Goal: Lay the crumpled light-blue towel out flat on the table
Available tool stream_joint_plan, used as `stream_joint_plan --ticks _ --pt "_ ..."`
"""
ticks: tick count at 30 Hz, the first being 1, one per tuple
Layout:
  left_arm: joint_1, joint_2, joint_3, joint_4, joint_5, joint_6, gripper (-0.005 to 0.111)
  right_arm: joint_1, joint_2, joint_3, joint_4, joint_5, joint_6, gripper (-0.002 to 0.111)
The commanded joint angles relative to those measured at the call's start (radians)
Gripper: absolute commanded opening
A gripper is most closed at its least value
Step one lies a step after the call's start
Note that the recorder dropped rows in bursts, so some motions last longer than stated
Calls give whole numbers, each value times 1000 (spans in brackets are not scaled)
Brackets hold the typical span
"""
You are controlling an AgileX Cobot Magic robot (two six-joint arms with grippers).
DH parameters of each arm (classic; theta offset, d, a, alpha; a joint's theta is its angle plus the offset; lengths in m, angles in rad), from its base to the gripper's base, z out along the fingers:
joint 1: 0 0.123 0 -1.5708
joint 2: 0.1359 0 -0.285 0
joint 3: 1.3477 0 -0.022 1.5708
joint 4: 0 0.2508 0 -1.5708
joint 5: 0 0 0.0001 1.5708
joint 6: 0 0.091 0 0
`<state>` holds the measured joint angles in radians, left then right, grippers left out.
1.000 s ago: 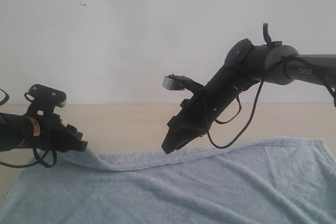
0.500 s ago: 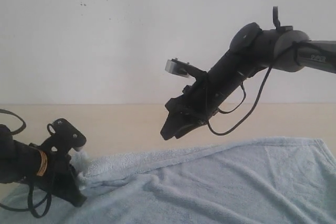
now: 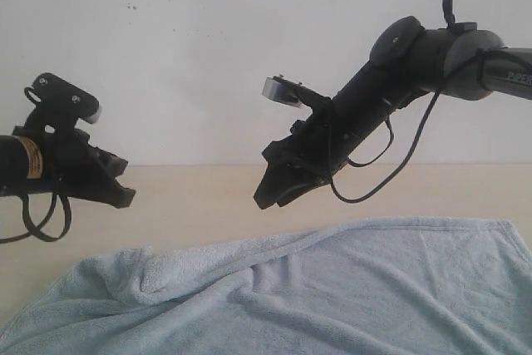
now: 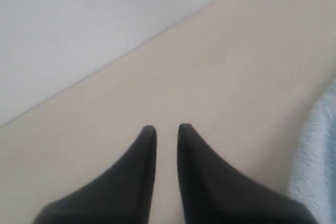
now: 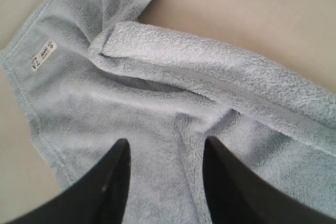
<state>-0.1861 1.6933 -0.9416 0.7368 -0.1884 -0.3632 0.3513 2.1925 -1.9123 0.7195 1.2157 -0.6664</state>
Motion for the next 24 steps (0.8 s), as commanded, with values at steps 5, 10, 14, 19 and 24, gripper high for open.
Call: stream_joint_plan --ticks 5,10,14,19,24 --pt "22 148 -39 -42 1 -63 59 -3 -8 -4 4 5 -1 43" --pt "-13 250 -43 15 30 -108 59 -3 -8 -4 4 5 3 43" --pt "-66 274 -107 -19 244 -194 59 -3 -8 -4 4 5 3 43" --pt "-130 276 -200 -143 394 -161 59 -3 -8 -4 4 5 5 43" --pt "-171 299 -222 -171 426 -86 59 -3 -8 -4 4 5 14 43"
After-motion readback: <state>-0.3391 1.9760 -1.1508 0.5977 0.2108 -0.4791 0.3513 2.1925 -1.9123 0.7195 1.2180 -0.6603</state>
